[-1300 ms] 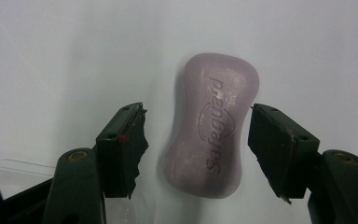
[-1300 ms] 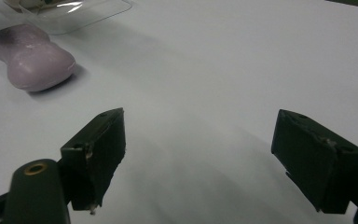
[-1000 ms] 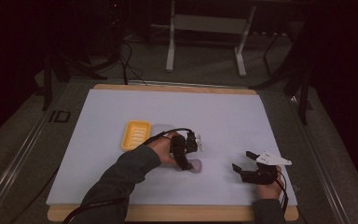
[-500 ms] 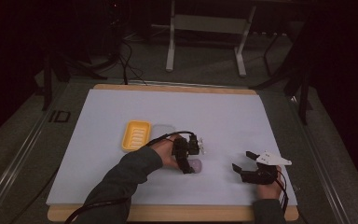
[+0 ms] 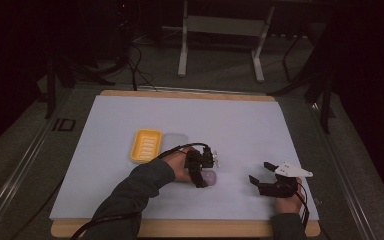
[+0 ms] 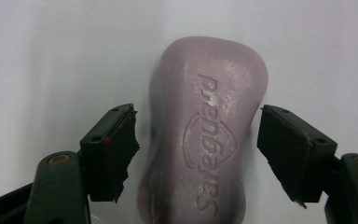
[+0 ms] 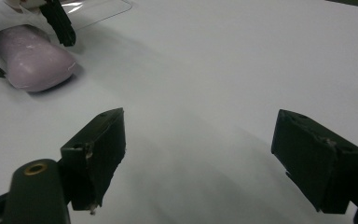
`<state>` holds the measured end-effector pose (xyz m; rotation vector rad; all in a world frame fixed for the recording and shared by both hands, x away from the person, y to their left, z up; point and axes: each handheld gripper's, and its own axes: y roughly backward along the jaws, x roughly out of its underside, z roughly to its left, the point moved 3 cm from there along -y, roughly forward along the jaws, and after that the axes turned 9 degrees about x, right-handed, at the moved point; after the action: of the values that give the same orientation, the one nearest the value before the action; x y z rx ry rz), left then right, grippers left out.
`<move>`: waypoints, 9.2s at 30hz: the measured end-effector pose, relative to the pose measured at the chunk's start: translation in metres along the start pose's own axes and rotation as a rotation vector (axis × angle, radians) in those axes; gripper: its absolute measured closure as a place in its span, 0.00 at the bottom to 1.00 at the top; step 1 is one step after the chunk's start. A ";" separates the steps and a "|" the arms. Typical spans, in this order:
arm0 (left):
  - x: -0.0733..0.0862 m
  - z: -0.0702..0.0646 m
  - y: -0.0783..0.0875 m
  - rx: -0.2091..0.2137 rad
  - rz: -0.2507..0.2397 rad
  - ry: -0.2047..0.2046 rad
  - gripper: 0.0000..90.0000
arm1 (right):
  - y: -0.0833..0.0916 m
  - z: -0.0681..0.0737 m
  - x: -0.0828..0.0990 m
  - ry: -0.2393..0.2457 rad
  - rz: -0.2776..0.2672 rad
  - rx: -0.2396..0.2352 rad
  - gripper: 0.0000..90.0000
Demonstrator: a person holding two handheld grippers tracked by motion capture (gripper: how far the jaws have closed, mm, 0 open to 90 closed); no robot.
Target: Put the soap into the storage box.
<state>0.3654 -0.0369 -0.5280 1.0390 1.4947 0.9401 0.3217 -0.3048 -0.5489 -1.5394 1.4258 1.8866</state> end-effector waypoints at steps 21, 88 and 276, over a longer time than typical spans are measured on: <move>-0.003 0.005 -0.001 0.011 0.038 0.042 0.47 | 0.000 0.000 0.000 0.000 0.001 0.000 0.19; -0.002 0.002 0.017 -0.026 0.142 0.016 0.56 | 0.000 0.000 0.000 -0.001 0.001 0.001 0.19; 0.156 0.070 0.113 -0.298 -0.195 0.768 0.29 | 0.000 0.001 0.000 0.005 0.000 0.008 0.19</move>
<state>0.4358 0.1492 -0.4807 0.2988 1.9408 1.4563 0.3213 -0.3043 -0.5489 -1.5414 1.4342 1.8760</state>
